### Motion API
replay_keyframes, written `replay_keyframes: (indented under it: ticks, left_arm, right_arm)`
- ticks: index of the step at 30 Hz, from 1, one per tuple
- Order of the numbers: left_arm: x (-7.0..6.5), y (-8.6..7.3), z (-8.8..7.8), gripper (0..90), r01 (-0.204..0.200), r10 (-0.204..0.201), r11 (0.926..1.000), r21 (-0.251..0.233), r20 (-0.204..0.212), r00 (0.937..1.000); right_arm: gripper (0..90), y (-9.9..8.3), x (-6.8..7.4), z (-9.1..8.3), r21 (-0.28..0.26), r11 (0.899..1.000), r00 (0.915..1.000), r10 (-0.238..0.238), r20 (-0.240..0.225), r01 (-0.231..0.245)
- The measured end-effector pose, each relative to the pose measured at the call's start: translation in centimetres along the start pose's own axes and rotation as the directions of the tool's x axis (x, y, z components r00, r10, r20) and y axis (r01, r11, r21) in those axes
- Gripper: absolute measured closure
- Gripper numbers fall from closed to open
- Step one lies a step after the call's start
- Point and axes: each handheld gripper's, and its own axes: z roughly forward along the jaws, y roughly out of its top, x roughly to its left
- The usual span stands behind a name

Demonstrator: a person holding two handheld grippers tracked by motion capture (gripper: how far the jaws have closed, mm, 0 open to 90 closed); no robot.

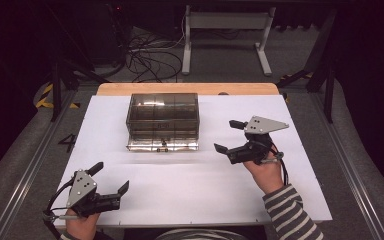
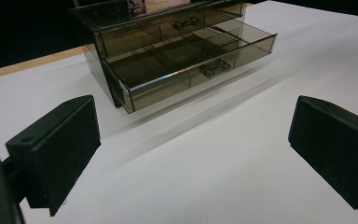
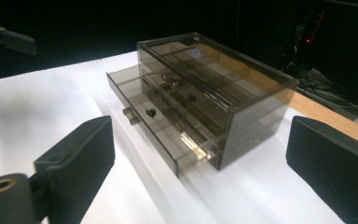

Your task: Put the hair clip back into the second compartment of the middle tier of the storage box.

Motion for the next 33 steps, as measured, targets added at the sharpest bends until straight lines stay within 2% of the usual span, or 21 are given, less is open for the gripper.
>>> replay_keyframes:
  ticks: [8,15,33]
  left_arm:
    - [0.0,0.0,0.0,2.8,0.001,-0.001,1.0000,-0.001,0.000,1.0000]
    - [0.0,0.0,0.0,2.8,0.000,0.000,1.0000,0.000,-0.004,1.0000]
    - [0.1,0.0,0.0,2.8,-0.011,0.011,0.9999,-0.007,-0.003,0.9999]
  right_arm:
    - [6.3,-1.7,-0.2,-2.0,-0.001,1.000,0.9997,0.004,0.025,-0.004]
    - [5.3,-3.8,-0.4,-3.5,-0.002,1.000,0.9984,0.028,0.049,-0.028]
    - [2.9,-9.4,-0.1,-5.7,0.010,0.998,0.9939,0.066,0.089,-0.068]
